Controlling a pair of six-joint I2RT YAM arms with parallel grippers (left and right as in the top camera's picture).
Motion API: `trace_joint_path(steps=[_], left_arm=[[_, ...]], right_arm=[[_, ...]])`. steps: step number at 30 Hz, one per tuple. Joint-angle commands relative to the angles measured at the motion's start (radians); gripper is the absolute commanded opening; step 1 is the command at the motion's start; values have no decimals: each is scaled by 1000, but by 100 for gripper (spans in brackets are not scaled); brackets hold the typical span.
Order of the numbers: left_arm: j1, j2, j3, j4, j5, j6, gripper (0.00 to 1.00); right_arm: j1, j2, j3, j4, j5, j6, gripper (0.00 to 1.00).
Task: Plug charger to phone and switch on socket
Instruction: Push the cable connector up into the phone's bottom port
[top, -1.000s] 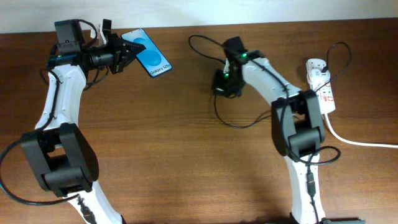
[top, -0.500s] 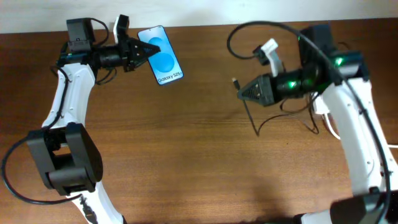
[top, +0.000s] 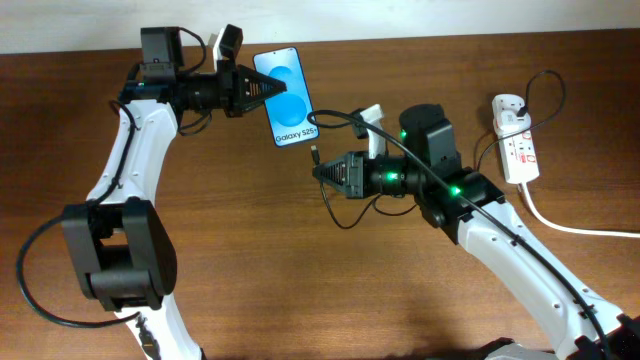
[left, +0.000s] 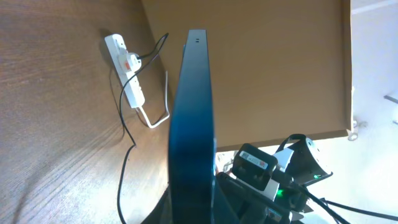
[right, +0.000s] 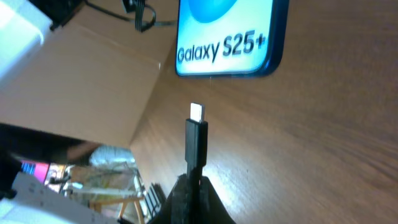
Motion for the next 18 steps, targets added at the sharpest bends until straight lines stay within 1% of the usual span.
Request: trace_joint_path(steps=[1,4,10,18], left_arm=[[1,-2,5,3,63,-36,0],[-1,-2,5,3,62,-35,0],[-2,-2,5,3,59,-35,0],[-56,-2,5,3,40,-35,0]], right_arm=[[9,-3,2,42,33,64,4],[16,27,1,51,39,90,4],[50,53,1,60,48,91,4],[50,53,1,66,59,105,4]])
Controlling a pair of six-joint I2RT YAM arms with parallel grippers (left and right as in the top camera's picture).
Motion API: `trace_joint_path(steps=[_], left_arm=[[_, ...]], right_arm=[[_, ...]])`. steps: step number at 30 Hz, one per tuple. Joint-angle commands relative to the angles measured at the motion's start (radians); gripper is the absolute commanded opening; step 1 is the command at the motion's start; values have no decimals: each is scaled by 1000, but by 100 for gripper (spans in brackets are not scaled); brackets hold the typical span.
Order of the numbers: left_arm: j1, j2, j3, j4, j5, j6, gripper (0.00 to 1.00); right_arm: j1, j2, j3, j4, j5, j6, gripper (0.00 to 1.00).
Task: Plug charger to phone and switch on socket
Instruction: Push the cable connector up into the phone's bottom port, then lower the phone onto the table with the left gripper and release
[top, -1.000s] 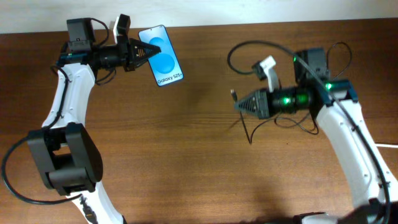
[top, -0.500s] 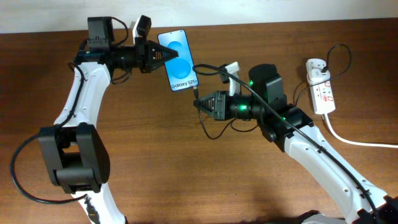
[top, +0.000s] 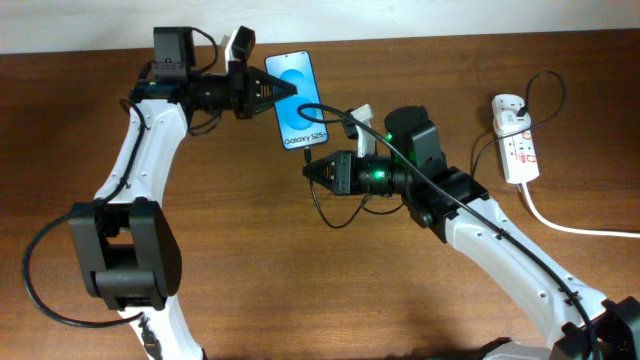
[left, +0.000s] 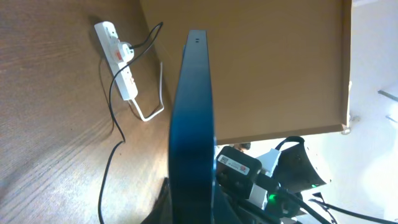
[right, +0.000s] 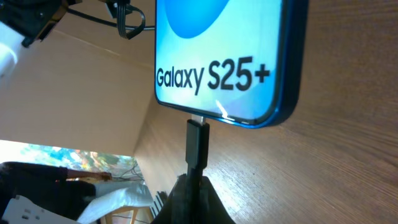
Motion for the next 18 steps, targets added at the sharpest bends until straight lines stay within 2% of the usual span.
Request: trace_joint_path(steps=[1,18], left_arm=[[-12,-2,5,0,39,-10,0],[-13,-2,5,0,109,-10,0]], right_arm=[[8,4,2,9,14,5,4],[-43,4,2,50,43,-18,4]])
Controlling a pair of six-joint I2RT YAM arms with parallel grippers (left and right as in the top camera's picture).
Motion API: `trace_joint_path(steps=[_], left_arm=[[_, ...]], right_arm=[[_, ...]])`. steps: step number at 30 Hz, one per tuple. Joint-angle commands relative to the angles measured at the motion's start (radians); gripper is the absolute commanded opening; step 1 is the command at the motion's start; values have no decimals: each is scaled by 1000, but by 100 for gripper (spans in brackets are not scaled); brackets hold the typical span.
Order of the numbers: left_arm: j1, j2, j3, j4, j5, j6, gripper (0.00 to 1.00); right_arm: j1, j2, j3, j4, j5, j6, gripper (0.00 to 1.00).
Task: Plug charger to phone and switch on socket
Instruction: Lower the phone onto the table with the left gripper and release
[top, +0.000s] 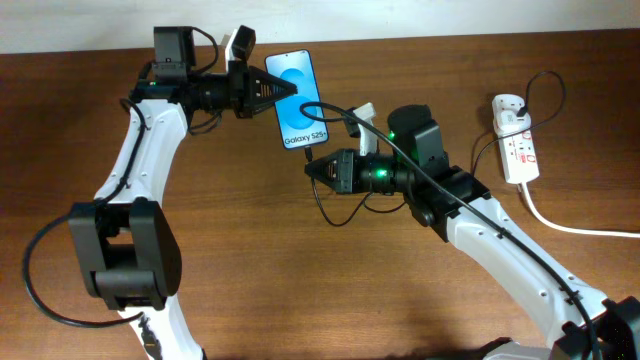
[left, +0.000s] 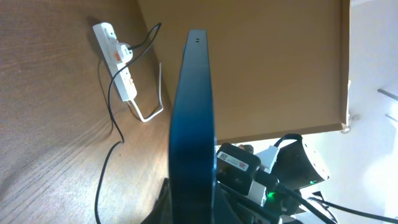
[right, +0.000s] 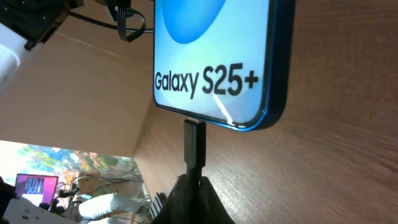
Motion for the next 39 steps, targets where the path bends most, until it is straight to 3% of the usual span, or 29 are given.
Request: trace_joint_path(steps=[1,13,16,17,19,22,25,39], left_arm=[[-16,-2,5,-6,100,-10,0],[-59,-2,5,-5,82,-10,0],[-53,-2,5,-3,-3,-7,0],[-51,-2,5,-2,-16,19,0],[-51,-2,5,-6,-98,51,0],[-51,-2,5,-93,-362,109,0],[-51,-2,5,-285,-674,291,0],[-55,224,5,-430,-809,330,0]], right_arm=[[-24,4,3,50,49,-11,4],[-42,4,3,74,25,-14,7],[-42,4,3,-11,26,-14,38],[-43,4,3,-43,26,-18,44],[-43,4,3,-124,26,-61,52],[-43,4,2,-194,34,-98,59],[-43,4,2,-219,79,-101,61],[-42,4,2,-327,117,-101,61]])
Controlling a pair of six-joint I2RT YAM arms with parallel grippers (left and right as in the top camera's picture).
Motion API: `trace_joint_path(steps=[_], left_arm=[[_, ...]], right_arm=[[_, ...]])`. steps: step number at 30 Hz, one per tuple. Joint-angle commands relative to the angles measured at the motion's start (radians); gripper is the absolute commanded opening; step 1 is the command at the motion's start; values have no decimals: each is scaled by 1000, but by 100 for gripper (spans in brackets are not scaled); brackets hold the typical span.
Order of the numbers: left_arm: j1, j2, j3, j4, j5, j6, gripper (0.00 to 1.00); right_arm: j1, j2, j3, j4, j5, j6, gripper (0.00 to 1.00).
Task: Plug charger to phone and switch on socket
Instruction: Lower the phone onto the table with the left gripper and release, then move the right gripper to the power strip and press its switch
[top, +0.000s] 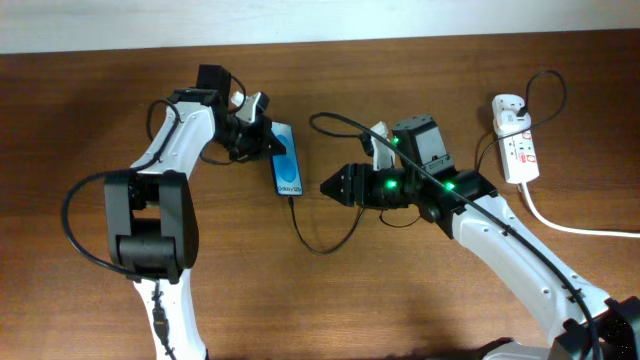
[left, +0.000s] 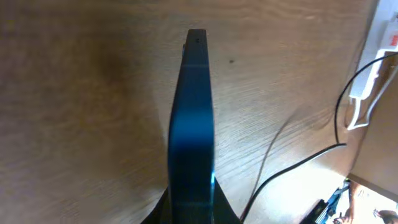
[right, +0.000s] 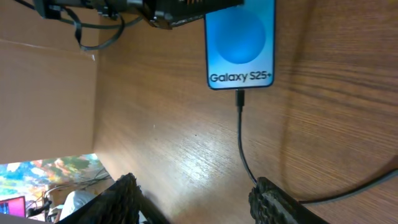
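Note:
A blue phone (top: 286, 172) with a lit "Galaxy S25+" screen (right: 240, 45) is low over the table, tilted so the screen faces right. My left gripper (top: 266, 138) is shut on its upper end; the left wrist view shows the phone edge-on (left: 191, 118) between the jaws. The black charger plug (right: 239, 98) sits in the phone's bottom port, and its cable (top: 318, 248) loops across the table. My right gripper (top: 330, 187) is open and empty, a short way right of the plug, with its fingers (right: 123, 194) spread wide.
A white power strip (top: 519, 150) lies at the right edge of the table, with the white charger adapter (top: 509, 108) plugged into its far end. The strip's own white cord (top: 560, 225) runs off to the right. The black cable arcs over my right arm.
The plug, then held in my right gripper just below the phone's port, is now in the phone. My right gripper has opened and drawn back. The left arm has brought the phone lower and nearer.
At first my left gripper held the phone up at the back of the table and my right held the plug a little short of it. Then the plug met the phone's bottom edge and stayed there. Now it is seated, released, and the phone is low.

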Motion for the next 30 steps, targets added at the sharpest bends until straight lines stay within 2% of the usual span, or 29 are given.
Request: trace_joint_path(steps=[1,3,5,7,9,11,13,18,20,21,23,27,30], left_arm=[[0,63,5,-38,-6,8,0],[1,77,5,-50,-3,4,0],[1,77,5,-50,-3,5,17],[1,77,5,-50,-4,5,26],[1,77,5,-50,-7,5,43],[1,77,5,-51,-21,5,51],[1,77,5,-63,-82,5,54],[2,77,5,-77,-297,5,56],[2,77,5,-76,-325,5,56],[2,76,5,-76,-377,-4,64],[2,63,27,-99,-451,-18,67],[2,-111,97,-101,-459,-18,66],[2,-346,112,-90,-459,-18,70]], right_arm=[[-3,3,11,-11,16,-14,61],[-3,3,11,-11,16,-14,61],[-3,3,11,-11,16,-14,61],[-3,3,11,-11,16,-14,61],[-3,3,11,-11,16,-14,61],[-3,3,11,-14,16,-14,62],[-3,3,11,-27,16,-14,62],[-3,3,11,-35,16,-14,62],[-3,3,11,-42,16,-14,62],[-3,3,11,-49,24,-18,62],[-3,3,11,-64,32,-41,62],[-18,-20,40,-134,88,-87,61],[-116,-68,183,-362,172,-221,62]])
